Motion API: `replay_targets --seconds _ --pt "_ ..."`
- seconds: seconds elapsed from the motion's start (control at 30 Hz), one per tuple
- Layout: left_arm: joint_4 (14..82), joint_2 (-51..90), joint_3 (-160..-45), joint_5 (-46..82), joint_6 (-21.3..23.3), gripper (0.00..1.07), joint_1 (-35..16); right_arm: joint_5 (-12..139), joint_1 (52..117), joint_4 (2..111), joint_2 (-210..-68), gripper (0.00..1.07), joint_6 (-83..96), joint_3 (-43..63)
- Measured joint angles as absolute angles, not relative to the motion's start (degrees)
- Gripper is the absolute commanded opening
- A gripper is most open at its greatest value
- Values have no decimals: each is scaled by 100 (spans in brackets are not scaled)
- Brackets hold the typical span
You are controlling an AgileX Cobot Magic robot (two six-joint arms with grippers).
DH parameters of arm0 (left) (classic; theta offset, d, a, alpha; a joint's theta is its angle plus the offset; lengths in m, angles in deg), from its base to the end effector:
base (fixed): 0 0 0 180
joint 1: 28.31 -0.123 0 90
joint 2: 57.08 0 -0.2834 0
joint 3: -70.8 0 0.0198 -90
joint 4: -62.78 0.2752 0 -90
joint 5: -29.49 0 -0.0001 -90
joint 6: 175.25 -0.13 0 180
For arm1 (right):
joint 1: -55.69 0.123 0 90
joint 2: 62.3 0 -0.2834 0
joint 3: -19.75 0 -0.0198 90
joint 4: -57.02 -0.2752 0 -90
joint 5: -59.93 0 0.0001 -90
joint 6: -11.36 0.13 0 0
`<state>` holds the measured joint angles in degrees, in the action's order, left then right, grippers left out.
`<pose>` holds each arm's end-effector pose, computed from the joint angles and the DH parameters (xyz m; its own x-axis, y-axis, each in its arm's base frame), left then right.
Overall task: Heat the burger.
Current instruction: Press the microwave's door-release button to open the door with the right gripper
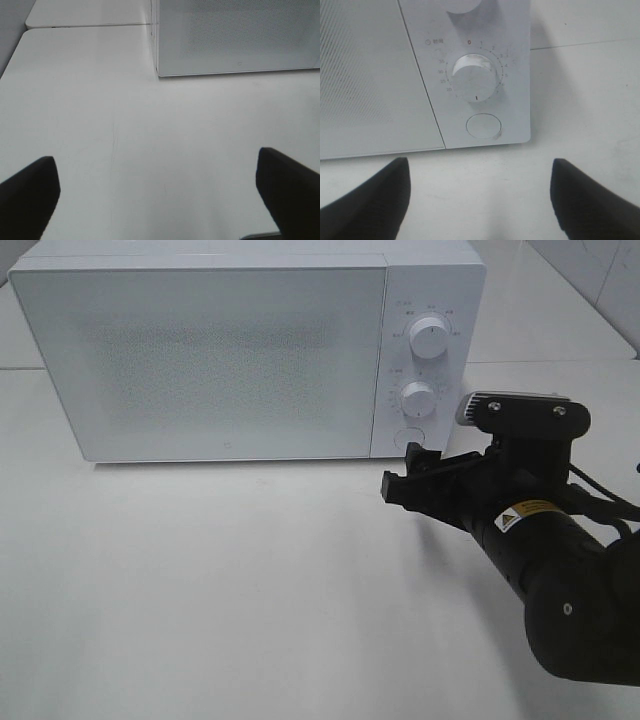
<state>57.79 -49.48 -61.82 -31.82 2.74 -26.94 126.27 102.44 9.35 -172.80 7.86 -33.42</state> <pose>0.0491 -0.0111 0.2773 -0.4420 0.0038 -0.8970 0.0893 0.9952 -0.0398 0.2609 0.1489 0.1023 -0.2167 0.1419 -0.9659 -0.0176 0.9887 0.1492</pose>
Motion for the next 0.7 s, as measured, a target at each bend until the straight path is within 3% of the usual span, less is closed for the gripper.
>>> replay_targets --seconds 0.3,0.37,0.47,0.53,0.57,0.63,0.67,0.7 --pt "5779 -4948 -6182 -3182 274 100 -2694 12662 10244 929 -17280 61 3966 -3342" --pt "5779 -4948 -6182 -3182 274 100 -2694 12662 10244 929 -17280 51 5685 -3342" --pt "5779 -4948 -6182 -3182 274 100 -2694 12668 10244 929 -17280 48 5983 -3342" --pt "5779 -4948 -6182 -3182 274 100 -2694 12668 10244 929 -17280 38 6888 -3342" --pt "5779 -4948 -6182 -3182 274 100 -2694 12668 10244 929 -17280 38 6888 -3342" --pt "5779 -4948 -6182 -3182 274 100 -2694 12673 10244 929 -17280 25 7593 -3342" --pt "5779 -4948 -6182 -3182 274 100 -2694 12673 10244 929 -17280 25 7593 -3342" --pt "5779 -4948 -6182 -3182 274 100 -2694 12673 10244 929 -17280 17 7891 -3342"
